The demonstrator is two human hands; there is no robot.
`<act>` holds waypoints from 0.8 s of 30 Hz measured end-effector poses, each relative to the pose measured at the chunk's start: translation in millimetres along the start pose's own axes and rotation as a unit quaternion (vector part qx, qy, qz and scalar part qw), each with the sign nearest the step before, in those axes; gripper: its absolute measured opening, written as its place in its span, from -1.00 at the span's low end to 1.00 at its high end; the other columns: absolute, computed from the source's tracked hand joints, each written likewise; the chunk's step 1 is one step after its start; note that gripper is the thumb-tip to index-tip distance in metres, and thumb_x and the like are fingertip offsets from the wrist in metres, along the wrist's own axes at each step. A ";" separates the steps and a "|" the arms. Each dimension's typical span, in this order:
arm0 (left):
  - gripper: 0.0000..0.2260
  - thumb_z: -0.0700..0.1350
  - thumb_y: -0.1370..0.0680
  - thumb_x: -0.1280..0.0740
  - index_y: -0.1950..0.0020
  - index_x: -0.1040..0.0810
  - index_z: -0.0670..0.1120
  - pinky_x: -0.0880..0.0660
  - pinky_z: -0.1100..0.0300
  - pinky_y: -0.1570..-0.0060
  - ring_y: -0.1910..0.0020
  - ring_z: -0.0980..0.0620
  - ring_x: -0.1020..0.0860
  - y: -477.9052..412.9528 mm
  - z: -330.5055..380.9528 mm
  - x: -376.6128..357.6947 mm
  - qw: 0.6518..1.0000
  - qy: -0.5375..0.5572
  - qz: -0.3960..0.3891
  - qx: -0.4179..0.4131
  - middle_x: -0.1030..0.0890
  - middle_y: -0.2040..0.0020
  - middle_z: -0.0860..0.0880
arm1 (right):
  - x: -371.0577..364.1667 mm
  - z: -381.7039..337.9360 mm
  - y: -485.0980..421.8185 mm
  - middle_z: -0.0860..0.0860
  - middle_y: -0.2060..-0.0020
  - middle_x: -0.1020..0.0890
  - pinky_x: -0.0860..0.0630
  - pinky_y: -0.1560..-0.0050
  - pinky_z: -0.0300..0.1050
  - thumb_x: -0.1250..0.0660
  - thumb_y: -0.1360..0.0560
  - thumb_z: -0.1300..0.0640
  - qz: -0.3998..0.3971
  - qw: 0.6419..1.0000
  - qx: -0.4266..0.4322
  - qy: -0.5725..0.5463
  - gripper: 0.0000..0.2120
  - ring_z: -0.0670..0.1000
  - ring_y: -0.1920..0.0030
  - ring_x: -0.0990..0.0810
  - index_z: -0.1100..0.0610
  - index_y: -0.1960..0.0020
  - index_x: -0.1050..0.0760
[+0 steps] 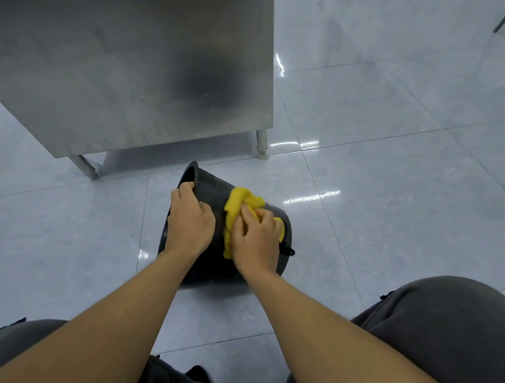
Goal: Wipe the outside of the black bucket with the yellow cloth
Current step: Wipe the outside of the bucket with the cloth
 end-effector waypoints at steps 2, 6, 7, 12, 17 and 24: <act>-0.52 -0.17 -0.68 -0.13 -0.62 -0.18 -0.06 -0.50 -0.01 -0.14 -0.17 -0.16 -0.55 -0.3 -2.8 -0.6 0.999 -0.046 -0.028 0.002 -0.51 -0.33 -0.16 | 2.6 21.4 0.0 0.11 -0.26 -0.43 -0.40 -0.19 0.06 -0.11 -0.63 -0.03 0.001 0.995 -0.101 0.024 -0.65 0.18 -0.20 -0.35 -0.11 -0.36 -0.47; -0.44 -0.08 -0.71 -0.06 -0.67 0.08 0.13 -0.58 -0.05 0.04 0.13 -0.09 -0.59 3.8 -6.4 -5.1 0.994 -0.075 -0.072 0.013 -0.59 0.02 -0.07 | 5.8 36.8 2.7 0.15 -0.30 -0.38 -0.36 -0.24 0.09 -0.08 -0.64 0.01 -0.006 0.981 -0.194 -0.008 -0.69 0.20 -0.24 -0.30 -0.05 -0.27 -0.51; -0.43 -0.09 -0.71 -0.06 -0.68 0.10 0.13 -0.58 -0.04 0.06 0.17 -0.08 -0.58 4.7 -6.1 -5.6 0.995 -0.064 -0.075 0.020 -0.58 0.10 -0.05 | 4.9 27.9 2.6 0.15 -0.30 -0.38 -0.36 -0.24 0.09 -0.10 -0.63 -0.01 -0.009 0.987 -0.162 -0.013 -0.70 0.20 -0.23 -0.30 -0.03 -0.27 -0.51; -0.40 -0.13 -0.68 -0.08 -0.68 0.08 0.07 -0.51 -0.02 -0.01 0.10 -0.07 -0.56 4.2 -5.4 -7.9 0.997 0.017 -0.063 0.043 -0.54 0.08 0.01 | -1.7 -44.1 10.3 0.07 -0.25 -0.44 -0.42 -0.18 -0.06 -0.22 -0.62 -0.04 -0.043 0.990 0.125 -0.045 -0.63 0.09 -0.20 -0.32 -0.07 -0.41 -0.44; -0.66 -0.17 -0.60 -0.14 -0.36 -0.19 -0.11 -0.57 -0.18 0.00 0.05 -0.19 -0.59 6.8 -11.1 -4.7 0.998 0.033 -0.022 0.046 -0.59 -0.09 -0.19 | -6.2 -31.5 5.0 0.04 -0.21 -0.47 -0.46 -0.08 -0.02 -0.15 -0.63 -0.12 -0.017 0.994 0.104 -0.001 -0.63 0.09 -0.19 -0.34 -0.16 -0.41 -0.42; -0.46 -0.19 -0.66 -0.19 -0.63 -0.11 -0.10 -0.53 0.00 -0.02 -0.03 -0.08 -0.51 3.0 -7.4 -5.6 0.999 -0.035 -0.033 0.008 -0.45 -0.33 -0.16 | 2.0 49.7 -2.7 0.15 -0.29 -0.38 -0.36 -0.26 0.09 -0.09 -0.65 -0.09 -0.021 0.984 -0.174 0.015 -0.63 0.21 -0.23 -0.34 -0.10 -0.40 -0.43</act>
Point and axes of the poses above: each hand's wrist, its own y-axis away from the middle knuckle, its own x-axis out of the back of the hand, z = x × y, the point moved 6 cm from there along -y, towards the middle knuckle
